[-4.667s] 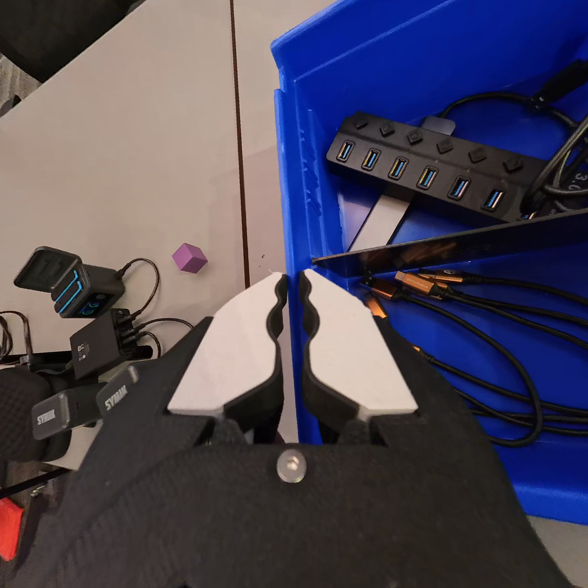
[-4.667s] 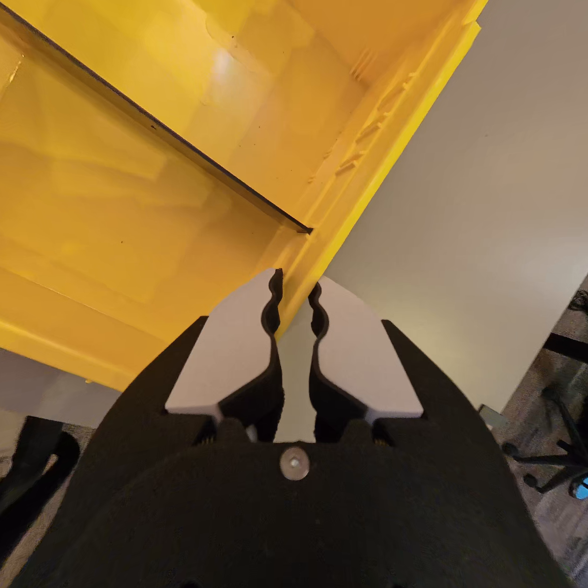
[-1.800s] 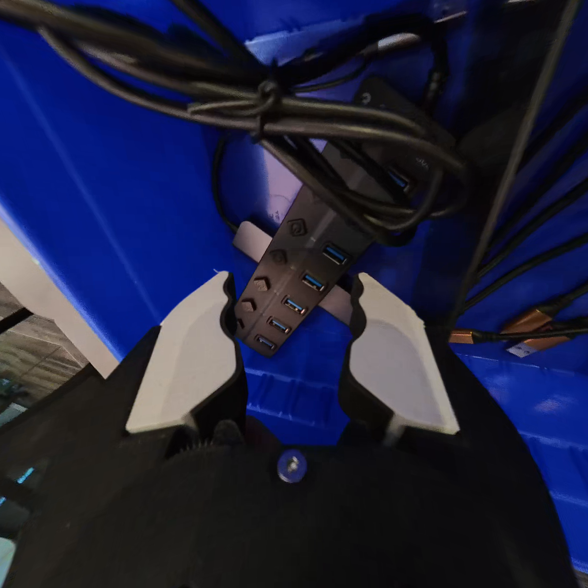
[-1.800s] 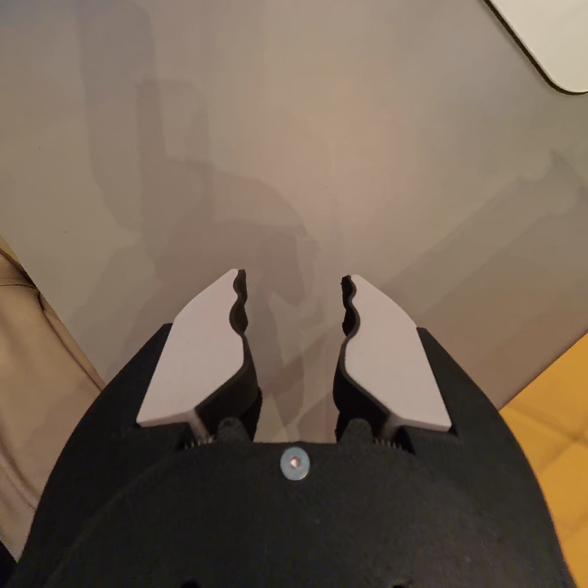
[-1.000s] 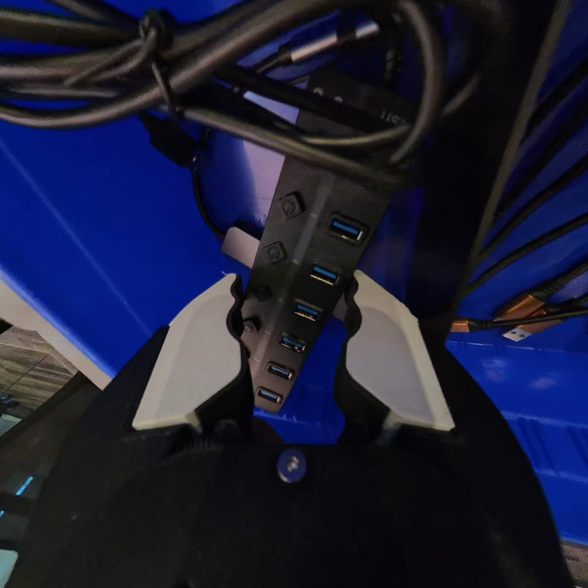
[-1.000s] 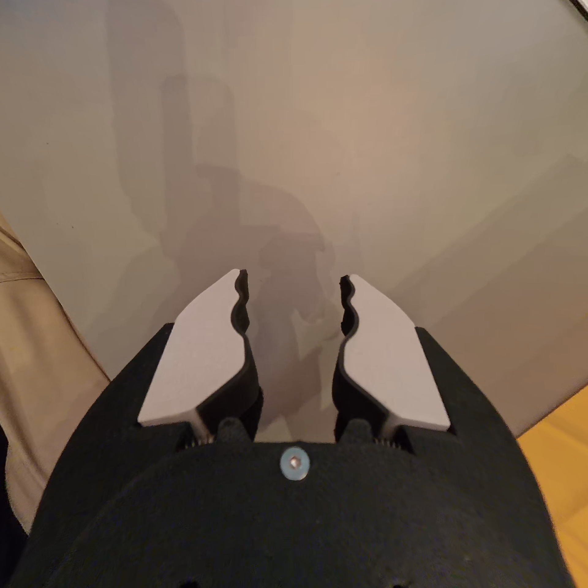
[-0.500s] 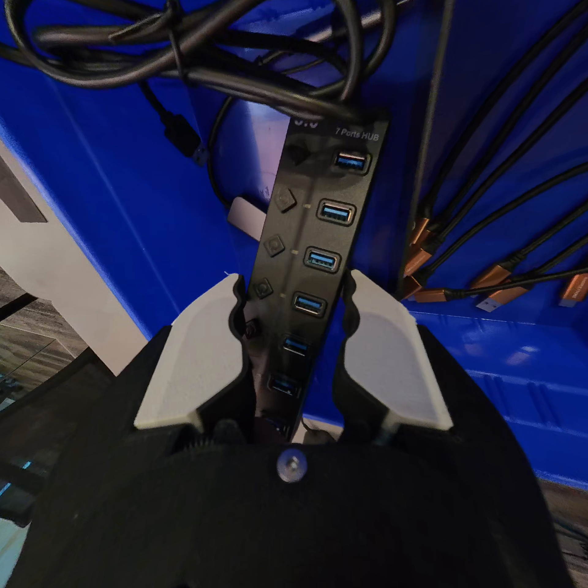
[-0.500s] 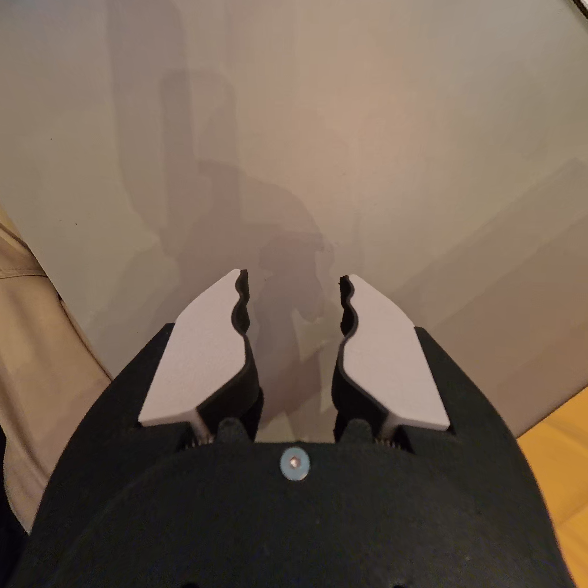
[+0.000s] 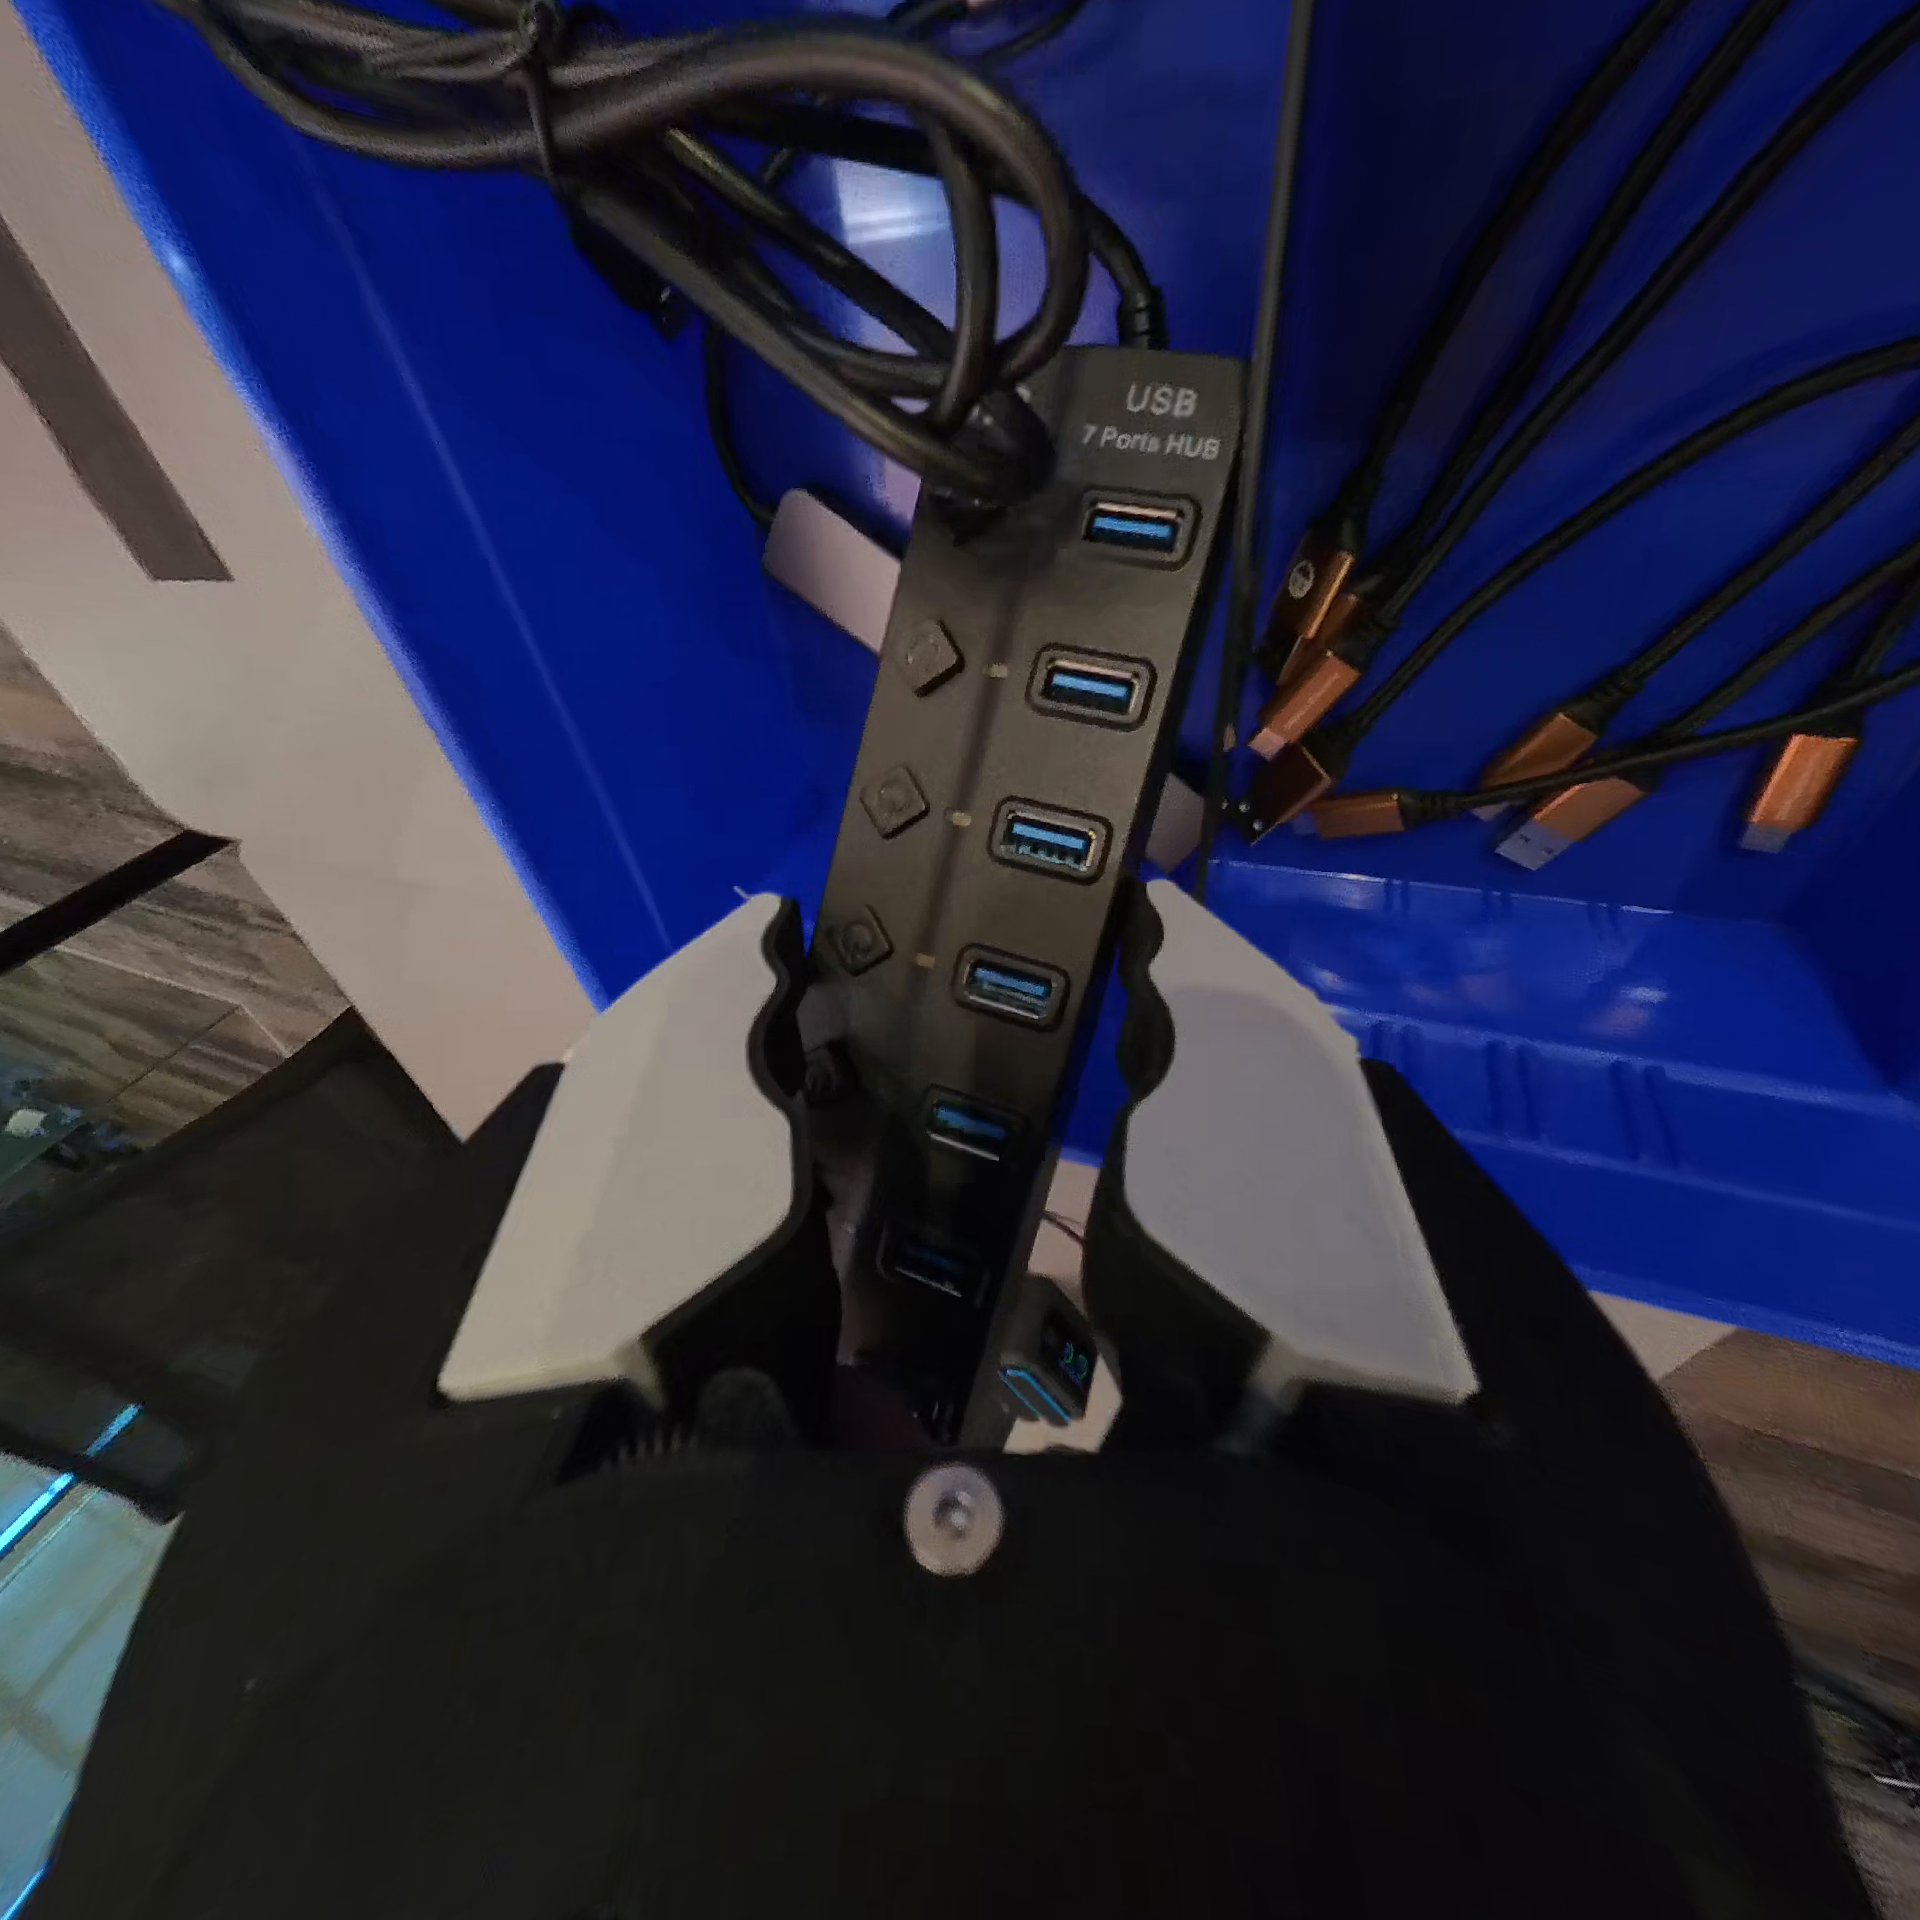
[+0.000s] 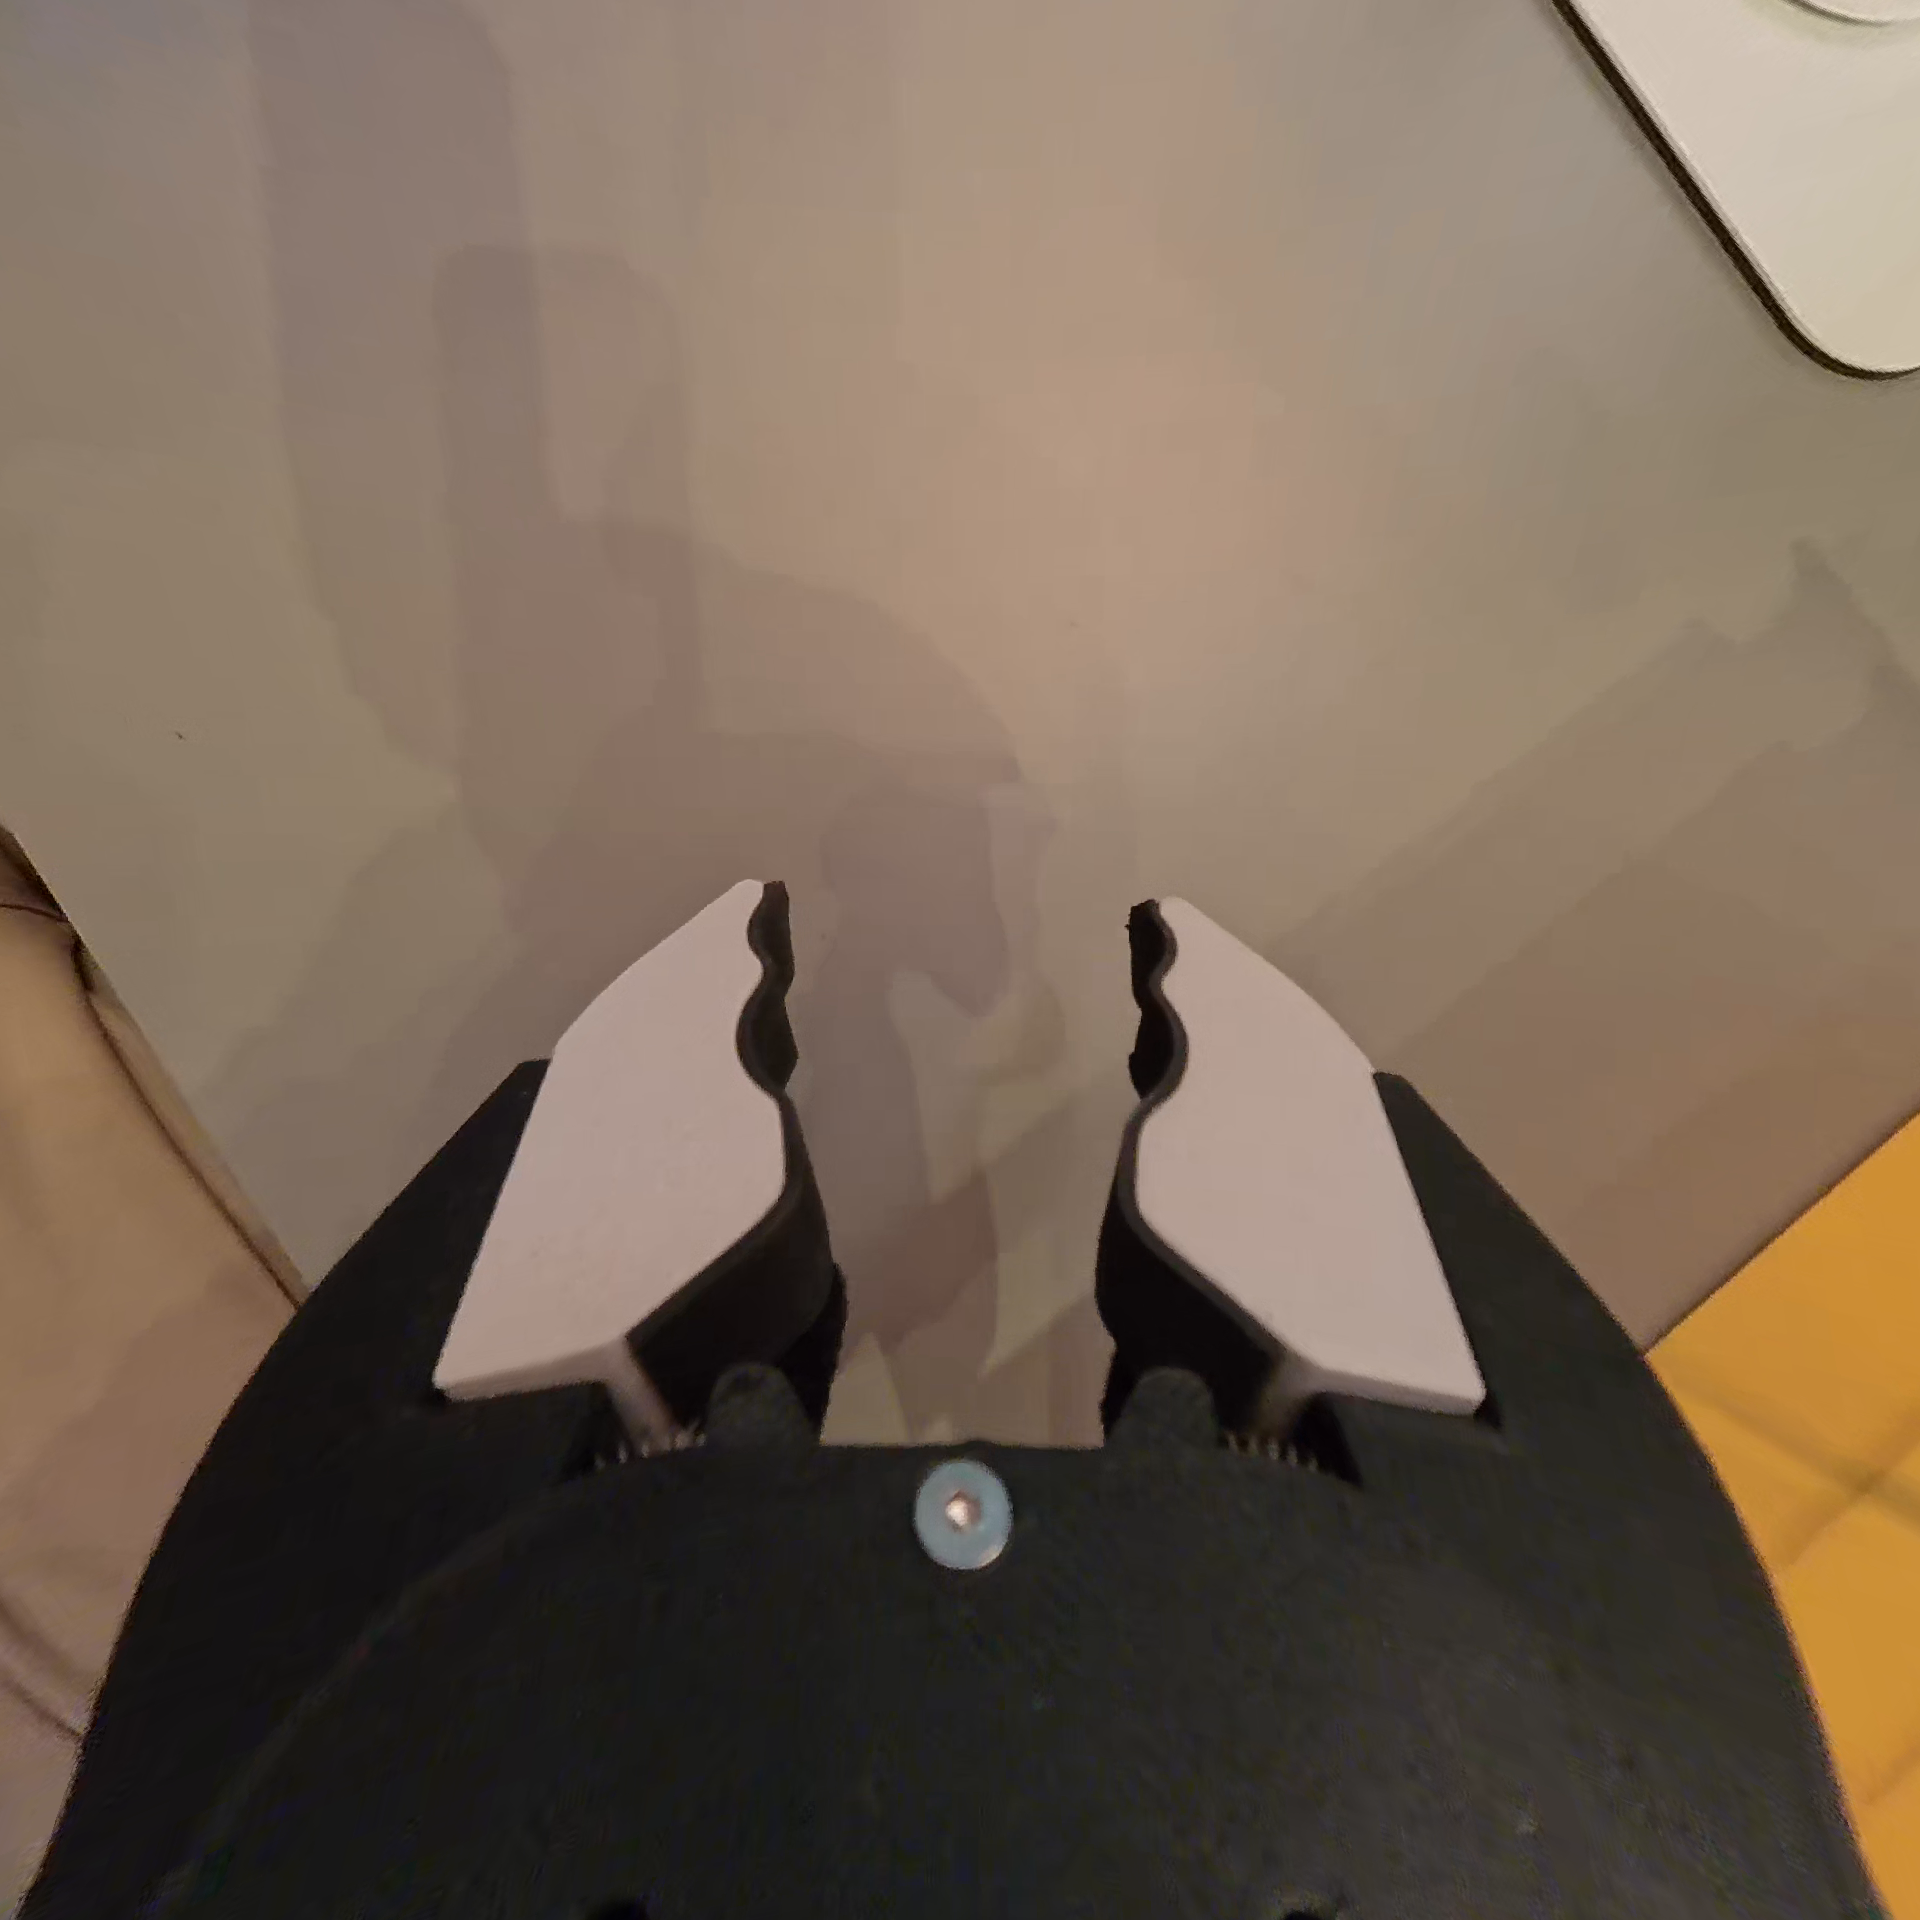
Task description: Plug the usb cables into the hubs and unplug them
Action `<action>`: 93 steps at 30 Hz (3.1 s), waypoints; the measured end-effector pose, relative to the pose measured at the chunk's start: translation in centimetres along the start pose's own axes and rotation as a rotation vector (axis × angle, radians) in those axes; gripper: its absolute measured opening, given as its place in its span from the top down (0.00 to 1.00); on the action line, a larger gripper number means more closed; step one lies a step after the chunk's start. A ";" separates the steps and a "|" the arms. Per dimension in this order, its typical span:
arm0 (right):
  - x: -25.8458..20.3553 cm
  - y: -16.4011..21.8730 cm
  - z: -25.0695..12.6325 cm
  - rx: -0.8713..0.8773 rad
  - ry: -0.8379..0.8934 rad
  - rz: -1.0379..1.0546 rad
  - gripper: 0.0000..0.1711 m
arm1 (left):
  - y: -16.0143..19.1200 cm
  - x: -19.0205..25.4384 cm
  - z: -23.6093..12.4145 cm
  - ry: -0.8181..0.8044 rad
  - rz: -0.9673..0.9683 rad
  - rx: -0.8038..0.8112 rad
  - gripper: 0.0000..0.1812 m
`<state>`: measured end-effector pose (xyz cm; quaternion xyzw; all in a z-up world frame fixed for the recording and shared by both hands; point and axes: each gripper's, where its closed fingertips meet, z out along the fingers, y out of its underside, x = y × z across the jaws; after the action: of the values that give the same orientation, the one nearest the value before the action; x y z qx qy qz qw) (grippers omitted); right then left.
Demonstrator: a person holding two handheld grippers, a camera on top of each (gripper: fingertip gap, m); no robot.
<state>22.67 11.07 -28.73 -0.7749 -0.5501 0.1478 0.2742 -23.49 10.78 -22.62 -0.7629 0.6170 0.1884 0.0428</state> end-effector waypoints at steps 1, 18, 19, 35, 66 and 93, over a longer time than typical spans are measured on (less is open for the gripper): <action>-0.1 0.0 0.0 0.000 -0.002 -0.003 0.63 | 0.1 -0.2 -0.4 -0.016 -0.003 0.001 0.68; -0.7 -1.6 -0.9 0.060 0.028 -0.058 0.62 | -4.6 -3.0 -9.8 -0.246 -0.007 0.135 0.68; -0.7 -1.8 -1.0 0.064 0.030 -0.062 0.62 | -5.0 -3.1 -10.2 -0.255 -0.007 0.146 0.68; -2.9 -5.5 -2.3 0.214 0.020 -0.125 0.57 | -16.8 -1.0 -12.8 -0.257 0.093 0.332 0.68; -7.4 -10.5 -5.4 0.415 -0.921 0.226 0.57 | -34.6 5.2 -13.2 -0.782 0.763 0.532 0.68; -7.9 -11.4 -6.3 0.455 -1.160 0.177 0.58 | -34.9 5.6 -20.0 -1.119 0.658 0.800 0.70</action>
<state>14.48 4.86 -17.50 -0.5335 -0.4977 0.6796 0.0759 15.59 7.89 -11.83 -0.2567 0.7201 0.3121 0.5641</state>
